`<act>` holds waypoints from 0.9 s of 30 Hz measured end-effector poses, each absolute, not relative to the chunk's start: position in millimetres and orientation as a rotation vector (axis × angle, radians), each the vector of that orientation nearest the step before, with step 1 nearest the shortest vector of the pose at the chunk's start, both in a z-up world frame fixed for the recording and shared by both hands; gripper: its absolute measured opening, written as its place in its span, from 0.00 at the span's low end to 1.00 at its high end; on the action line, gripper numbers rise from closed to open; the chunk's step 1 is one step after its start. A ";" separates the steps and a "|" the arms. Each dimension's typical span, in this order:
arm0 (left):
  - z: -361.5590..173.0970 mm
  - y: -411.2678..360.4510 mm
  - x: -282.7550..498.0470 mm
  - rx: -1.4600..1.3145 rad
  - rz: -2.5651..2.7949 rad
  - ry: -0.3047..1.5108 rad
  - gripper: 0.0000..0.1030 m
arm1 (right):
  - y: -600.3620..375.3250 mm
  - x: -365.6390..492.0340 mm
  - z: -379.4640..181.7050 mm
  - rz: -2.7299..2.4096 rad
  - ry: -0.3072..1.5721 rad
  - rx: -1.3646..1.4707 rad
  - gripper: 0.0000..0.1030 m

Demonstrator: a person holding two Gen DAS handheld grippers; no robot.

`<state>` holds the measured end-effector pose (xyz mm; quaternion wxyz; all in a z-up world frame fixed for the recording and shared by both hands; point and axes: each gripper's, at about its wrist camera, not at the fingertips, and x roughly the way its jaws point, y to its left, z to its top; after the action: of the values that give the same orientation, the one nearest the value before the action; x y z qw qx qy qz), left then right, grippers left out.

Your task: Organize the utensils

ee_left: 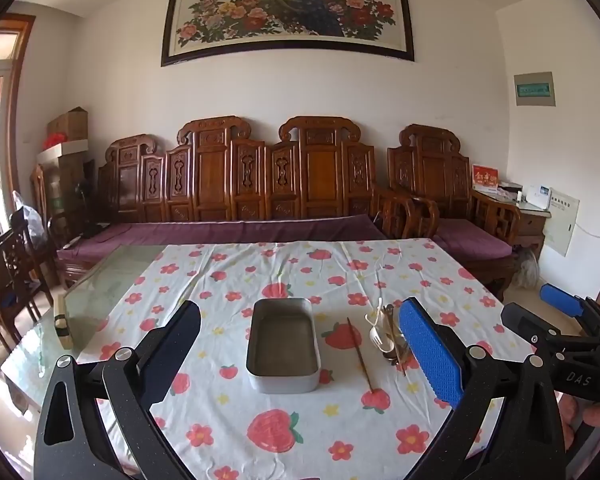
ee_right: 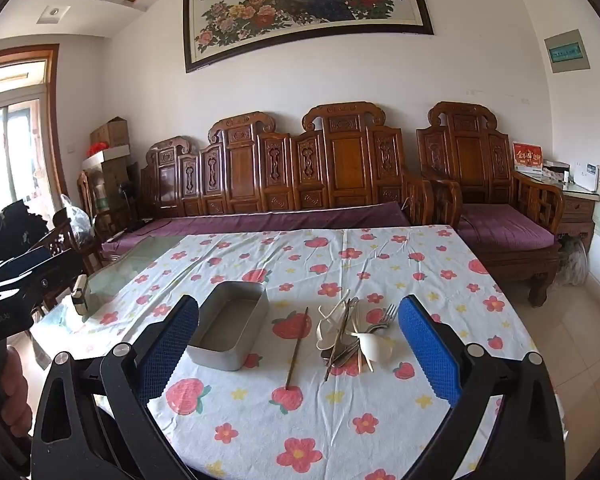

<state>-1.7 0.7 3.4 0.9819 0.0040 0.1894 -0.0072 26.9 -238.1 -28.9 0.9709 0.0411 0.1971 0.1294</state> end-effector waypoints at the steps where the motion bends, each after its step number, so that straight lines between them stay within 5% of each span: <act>1: 3.3 -0.4 0.3 0.010 -0.013 0.381 0.94 | -238.6 26.8 -28.8 0.261 0.397 0.086 0.97; 27: 7.5 -3.8 -3.6 0.014 -0.014 0.382 0.94 | -239.6 26.5 -28.9 0.261 0.398 0.086 0.97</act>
<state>-3.6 -3.8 7.5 0.9818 0.0070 0.1896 -0.0069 26.5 -239.6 -28.9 0.9709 0.0423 0.1972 0.1291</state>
